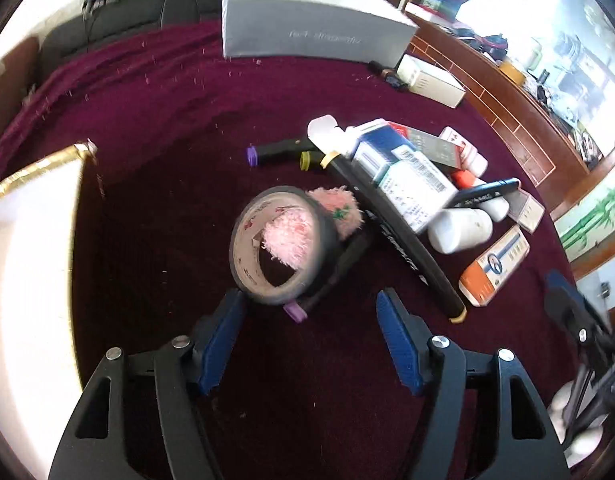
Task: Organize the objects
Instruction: 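Reach the left gripper to the black tape roll and grasp it, then grasp the blue barcode medicine box with the right gripper while left holds tape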
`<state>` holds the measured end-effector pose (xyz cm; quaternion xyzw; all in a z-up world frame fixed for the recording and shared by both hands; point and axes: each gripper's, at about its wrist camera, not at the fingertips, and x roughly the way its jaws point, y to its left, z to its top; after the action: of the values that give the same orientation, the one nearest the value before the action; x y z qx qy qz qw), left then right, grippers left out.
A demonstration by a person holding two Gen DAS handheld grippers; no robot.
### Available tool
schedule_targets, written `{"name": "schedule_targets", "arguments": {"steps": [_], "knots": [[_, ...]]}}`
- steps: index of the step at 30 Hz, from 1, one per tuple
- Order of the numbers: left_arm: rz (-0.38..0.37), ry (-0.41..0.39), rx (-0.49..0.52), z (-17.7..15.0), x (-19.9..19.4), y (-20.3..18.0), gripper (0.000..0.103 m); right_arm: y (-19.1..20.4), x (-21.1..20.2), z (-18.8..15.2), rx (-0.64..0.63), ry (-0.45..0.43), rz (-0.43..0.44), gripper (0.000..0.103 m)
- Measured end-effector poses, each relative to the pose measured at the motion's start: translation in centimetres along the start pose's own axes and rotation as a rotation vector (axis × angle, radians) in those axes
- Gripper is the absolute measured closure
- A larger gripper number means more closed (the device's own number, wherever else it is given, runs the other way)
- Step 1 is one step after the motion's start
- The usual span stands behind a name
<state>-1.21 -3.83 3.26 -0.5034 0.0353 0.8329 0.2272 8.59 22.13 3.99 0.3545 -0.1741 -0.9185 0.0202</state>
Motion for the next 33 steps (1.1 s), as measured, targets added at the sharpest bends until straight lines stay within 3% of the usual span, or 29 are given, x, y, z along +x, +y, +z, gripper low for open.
{"name": "schedule_targets", "arguments": {"steps": [5,11,16,18,20,26,33], "knots": [[0.100,-0.093,-0.023,1.3,-1.7,0.8,0.040,0.1,-0.1,-0.1,-0.002,0.005,-0.012,0.000],[0.050,-0.065,-0.070,2.5,0.2,1.2,0.037,0.2,0.0,-0.1,-0.005,0.013,-0.028,0.000],[0.057,-0.029,-0.069,3.3,2.6,0.9,0.037,0.4,0.1,-0.1,-0.010,0.021,-0.036,0.000],[0.055,-0.038,-0.086,3.0,2.2,0.8,0.050,0.4,0.2,-0.1,-0.011,0.025,-0.040,0.000],[0.029,-0.067,-0.096,2.6,0.9,0.8,0.050,0.4,0.3,-0.1,-0.012,0.030,-0.043,0.000],[0.068,-0.170,-0.014,0.0,-4.0,-0.3,0.050,0.3,0.6,-0.1,-0.015,0.039,-0.044,0.000],[0.099,-0.188,0.026,-3.9,-7.0,-1.7,0.049,0.4,0.8,-0.2,-0.020,0.046,-0.063,0.000]]}}
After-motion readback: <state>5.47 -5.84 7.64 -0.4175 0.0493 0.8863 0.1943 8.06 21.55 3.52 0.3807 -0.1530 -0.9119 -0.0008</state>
